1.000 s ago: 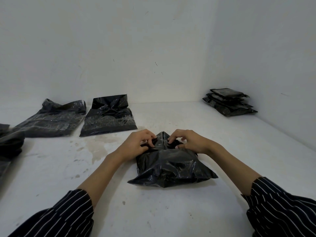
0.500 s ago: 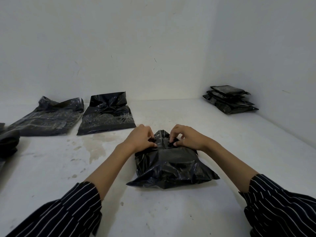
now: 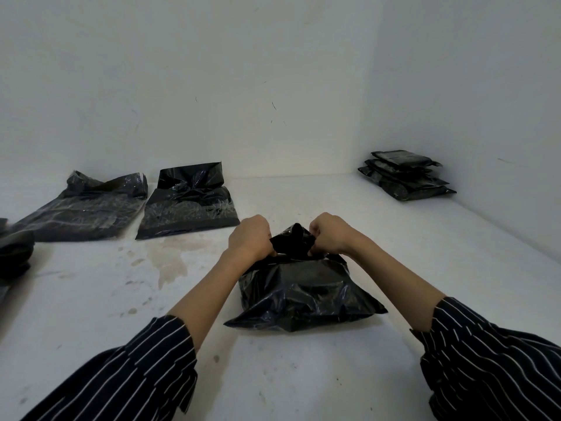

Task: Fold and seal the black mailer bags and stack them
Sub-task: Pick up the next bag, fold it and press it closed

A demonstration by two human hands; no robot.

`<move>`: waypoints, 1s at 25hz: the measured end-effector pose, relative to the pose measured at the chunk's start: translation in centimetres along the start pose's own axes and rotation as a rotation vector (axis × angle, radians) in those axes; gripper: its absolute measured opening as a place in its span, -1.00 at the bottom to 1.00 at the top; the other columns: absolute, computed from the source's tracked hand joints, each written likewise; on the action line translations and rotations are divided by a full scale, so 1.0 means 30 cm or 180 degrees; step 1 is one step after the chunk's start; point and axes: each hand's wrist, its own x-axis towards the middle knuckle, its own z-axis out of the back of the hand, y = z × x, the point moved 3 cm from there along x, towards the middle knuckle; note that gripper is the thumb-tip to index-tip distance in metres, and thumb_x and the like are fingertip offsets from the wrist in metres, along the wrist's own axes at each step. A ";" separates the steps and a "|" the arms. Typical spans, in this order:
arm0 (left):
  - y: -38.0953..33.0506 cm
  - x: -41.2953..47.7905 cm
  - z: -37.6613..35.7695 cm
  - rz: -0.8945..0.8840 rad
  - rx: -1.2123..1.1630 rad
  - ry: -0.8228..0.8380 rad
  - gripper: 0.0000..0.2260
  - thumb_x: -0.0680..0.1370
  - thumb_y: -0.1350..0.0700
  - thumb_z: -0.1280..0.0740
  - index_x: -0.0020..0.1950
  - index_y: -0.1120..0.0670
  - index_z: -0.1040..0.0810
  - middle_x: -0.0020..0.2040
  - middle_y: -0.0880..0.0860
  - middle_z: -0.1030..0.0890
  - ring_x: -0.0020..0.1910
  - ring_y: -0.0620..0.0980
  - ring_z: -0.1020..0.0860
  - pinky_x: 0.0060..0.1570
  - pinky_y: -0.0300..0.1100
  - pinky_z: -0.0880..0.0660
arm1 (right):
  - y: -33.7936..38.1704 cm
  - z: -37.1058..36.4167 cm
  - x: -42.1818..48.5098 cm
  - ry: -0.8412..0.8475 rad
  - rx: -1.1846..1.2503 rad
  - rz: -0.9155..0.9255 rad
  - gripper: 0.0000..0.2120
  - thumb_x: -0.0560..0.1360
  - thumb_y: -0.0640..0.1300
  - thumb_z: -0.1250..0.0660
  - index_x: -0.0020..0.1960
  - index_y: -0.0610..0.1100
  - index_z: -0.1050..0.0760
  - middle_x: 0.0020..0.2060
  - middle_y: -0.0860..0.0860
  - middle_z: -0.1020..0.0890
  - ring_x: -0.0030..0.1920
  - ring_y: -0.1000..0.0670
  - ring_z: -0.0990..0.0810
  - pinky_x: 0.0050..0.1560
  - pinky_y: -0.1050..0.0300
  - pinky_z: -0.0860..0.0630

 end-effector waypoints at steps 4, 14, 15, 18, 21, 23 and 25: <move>-0.021 -0.065 0.037 -0.0214 0.0152 -0.0607 -0.89 0.45 0.19 -0.39 -0.04 0.11 -0.55 -0.03 0.05 -0.60 -0.01 0.09 -0.55 -0.23 -0.16 -0.34 | 0.020 0.026 -0.041 -0.0636 -0.0056 0.0055 -0.84 0.34 -0.34 -0.37 -0.27 -0.15 -0.43 -0.28 -0.06 -0.53 -0.22 -0.10 -0.49 -0.37 0.20 -0.35; -0.040 -0.207 0.055 -0.1026 -0.1392 -0.0996 -0.83 0.42 0.30 -0.39 -0.07 0.07 -0.56 -0.08 0.06 -0.57 -0.09 0.03 -0.57 0.03 -0.11 -0.52 | 0.027 0.076 -0.220 -0.1385 0.1485 0.0700 -0.73 0.33 -0.44 -0.24 -0.25 -0.06 -0.47 -0.28 0.01 -0.59 -0.25 -0.05 -0.59 -0.24 0.16 -0.51; -0.041 -0.225 0.052 -0.1158 -0.1440 -0.0954 -0.80 0.43 0.30 -0.38 0.00 0.07 -0.58 -0.04 0.06 -0.55 -0.05 0.01 -0.56 0.08 -0.16 -0.51 | 0.022 0.072 -0.239 -0.1363 0.1483 0.0778 -0.72 0.34 -0.43 -0.24 -0.21 -0.07 -0.53 -0.26 0.03 -0.61 -0.22 -0.01 -0.58 -0.20 0.23 -0.48; -0.029 -0.282 0.043 -0.1559 -0.1434 -0.0804 -0.67 0.48 0.28 -0.33 0.19 -0.02 -0.56 0.04 0.00 -0.52 0.05 -0.15 -0.52 0.17 -0.36 -0.40 | 0.007 0.055 -0.290 -0.1327 0.1381 0.0984 -0.67 0.36 -0.39 -0.27 -0.03 -0.07 -0.64 -0.11 0.02 -0.66 -0.04 0.04 -0.59 0.01 0.21 -0.48; -0.009 -0.319 0.030 -0.1865 -0.1387 -0.0654 -0.65 0.53 0.18 -0.32 0.28 -0.09 -0.50 0.08 -0.07 -0.49 0.10 -0.26 -0.47 0.15 -0.51 -0.30 | -0.003 0.033 -0.333 -0.1215 0.1377 0.1117 -0.63 0.43 -0.32 -0.29 0.13 0.01 -0.61 0.01 0.01 -0.60 0.04 0.10 -0.55 0.11 0.25 -0.44; 0.006 -0.328 0.013 -0.1937 -0.1291 -0.0652 -0.67 0.51 0.02 -0.33 0.28 -0.10 -0.50 0.08 -0.09 -0.47 0.09 -0.24 -0.47 0.14 -0.48 -0.32 | -0.002 0.011 -0.361 -0.1131 0.1393 0.1251 -0.63 0.46 -0.30 -0.29 0.17 0.04 -0.59 0.02 0.04 -0.56 -0.01 0.18 -0.52 0.07 0.36 -0.39; 0.015 -0.331 -0.005 -0.1990 -0.1171 -0.0766 -0.66 0.47 -0.13 -0.31 0.23 -0.10 -0.53 0.06 -0.11 -0.47 0.06 -0.23 -0.48 0.14 -0.41 -0.37 | -0.001 -0.013 -0.384 -0.1147 0.1398 0.1390 -0.65 0.47 -0.32 -0.29 0.15 0.01 -0.60 0.03 0.06 -0.55 0.00 0.19 -0.52 0.05 0.42 -0.37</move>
